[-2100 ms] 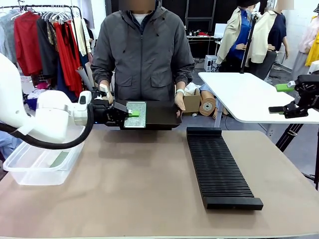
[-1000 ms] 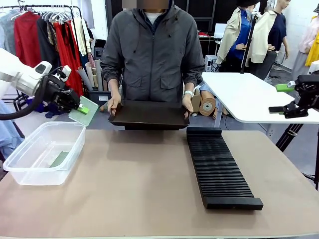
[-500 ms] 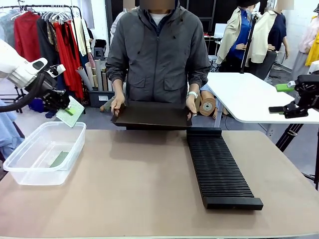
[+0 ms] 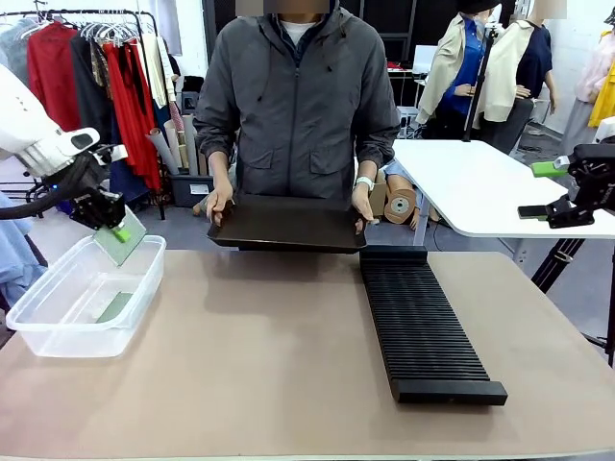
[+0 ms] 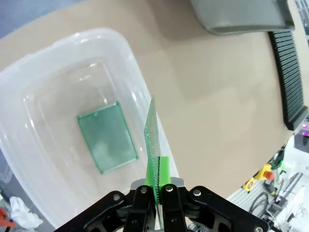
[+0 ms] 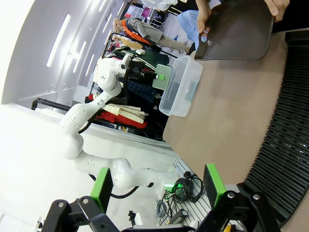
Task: Sort PCBs into racks and boxes based on the side picked up.
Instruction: If the short side of the Blank PCB is picked up, insert it into the PCB Rack ; if the long side is picked up, place it in the Organizing box.
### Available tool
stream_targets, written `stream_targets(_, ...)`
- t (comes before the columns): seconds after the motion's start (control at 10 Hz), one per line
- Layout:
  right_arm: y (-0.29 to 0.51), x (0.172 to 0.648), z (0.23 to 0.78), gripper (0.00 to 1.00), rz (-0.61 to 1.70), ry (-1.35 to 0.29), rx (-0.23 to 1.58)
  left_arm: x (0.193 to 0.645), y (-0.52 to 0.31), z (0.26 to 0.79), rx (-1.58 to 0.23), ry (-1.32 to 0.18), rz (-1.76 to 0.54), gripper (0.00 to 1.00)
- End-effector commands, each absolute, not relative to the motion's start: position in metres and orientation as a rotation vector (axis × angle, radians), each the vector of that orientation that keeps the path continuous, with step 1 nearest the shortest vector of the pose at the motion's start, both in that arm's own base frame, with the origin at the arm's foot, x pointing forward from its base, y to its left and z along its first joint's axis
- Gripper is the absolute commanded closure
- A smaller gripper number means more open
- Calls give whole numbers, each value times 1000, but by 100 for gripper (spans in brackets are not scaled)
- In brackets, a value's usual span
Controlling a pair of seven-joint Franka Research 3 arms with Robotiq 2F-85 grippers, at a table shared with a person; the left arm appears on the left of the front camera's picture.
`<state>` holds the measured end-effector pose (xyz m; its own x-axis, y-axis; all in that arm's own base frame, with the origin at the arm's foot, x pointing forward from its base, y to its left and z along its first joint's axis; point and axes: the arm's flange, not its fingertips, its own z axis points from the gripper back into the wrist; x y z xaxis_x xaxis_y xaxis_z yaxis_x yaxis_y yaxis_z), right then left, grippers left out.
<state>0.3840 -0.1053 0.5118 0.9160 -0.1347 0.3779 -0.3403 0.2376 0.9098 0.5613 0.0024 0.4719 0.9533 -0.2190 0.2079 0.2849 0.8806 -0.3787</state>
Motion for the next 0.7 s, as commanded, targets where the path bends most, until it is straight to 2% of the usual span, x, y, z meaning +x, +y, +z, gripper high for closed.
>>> stream_targets(0.0, -104, 382, 511, 0, 153, -439, 1329, 559, -1, 468, -361, -111, -245, 100)
stream_targets(0.3, -104, 382, 511, 0, 153, -439, 1329, 559, 4, 460, -329, -123, -223, 100)
stream_targets(0.6, -104, 382, 511, 0, 153, -439, 1329, 565, 9, 437, -371, -117, -207, 100)
